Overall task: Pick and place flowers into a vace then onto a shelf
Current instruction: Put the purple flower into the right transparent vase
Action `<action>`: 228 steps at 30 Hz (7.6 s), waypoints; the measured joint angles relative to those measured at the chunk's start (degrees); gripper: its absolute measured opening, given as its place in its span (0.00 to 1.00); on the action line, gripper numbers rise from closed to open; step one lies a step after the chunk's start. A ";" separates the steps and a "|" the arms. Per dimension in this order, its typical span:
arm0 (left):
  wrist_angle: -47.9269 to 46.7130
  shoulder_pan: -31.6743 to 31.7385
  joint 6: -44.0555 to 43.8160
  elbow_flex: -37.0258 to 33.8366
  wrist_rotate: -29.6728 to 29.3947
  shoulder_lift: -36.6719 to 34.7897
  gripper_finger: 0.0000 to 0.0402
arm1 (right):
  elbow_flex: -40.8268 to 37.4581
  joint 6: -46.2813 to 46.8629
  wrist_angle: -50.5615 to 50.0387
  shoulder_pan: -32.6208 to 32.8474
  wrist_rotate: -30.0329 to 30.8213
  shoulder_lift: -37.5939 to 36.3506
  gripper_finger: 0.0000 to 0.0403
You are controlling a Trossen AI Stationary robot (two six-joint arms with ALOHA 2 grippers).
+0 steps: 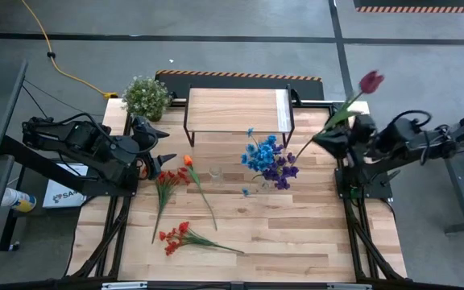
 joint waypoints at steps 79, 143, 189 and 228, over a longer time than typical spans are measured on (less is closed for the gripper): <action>0.04 0.01 -0.35 0.00 1.06 0.02 0.90 | 29.32 -10.96 -22.82 28.02 47.39 49.42 0.00; 0.03 0.00 -0.34 0.01 0.92 0.02 0.90 | 25.86 10.43 -26.54 32.04 65.66 56.22 0.00; 0.04 0.01 1.84 0.00 1.20 0.02 0.90 | 25.86 15.26 -17.92 32.76 76.23 58.84 0.00; -1.21 0.01 4.93 0.00 5.55 0.00 0.90 | 34.51 -33.67 31.05 32.42 76.23 71.36 0.00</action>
